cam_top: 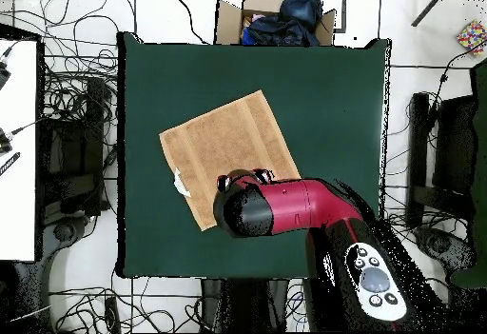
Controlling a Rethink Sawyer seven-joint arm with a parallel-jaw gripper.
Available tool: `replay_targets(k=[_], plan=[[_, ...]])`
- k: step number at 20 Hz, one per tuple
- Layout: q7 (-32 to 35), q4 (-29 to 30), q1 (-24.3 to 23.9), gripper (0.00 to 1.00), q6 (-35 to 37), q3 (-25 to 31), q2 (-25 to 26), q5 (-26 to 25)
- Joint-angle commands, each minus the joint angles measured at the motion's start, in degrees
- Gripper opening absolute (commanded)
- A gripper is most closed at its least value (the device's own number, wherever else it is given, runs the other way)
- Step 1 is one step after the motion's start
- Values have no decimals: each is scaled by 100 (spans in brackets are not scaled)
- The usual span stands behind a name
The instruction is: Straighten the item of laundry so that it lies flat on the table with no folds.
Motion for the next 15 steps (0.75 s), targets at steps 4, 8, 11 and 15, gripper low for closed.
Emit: replay_targets(k=[4,8,11,15], plan=[[-160,254,3,100,581,464,12,61],[-142,249,23,100,592,456,2,66],[-145,244,29,100,637,454,-16,84],[-123,268,28,100,618,453,-26,93]])
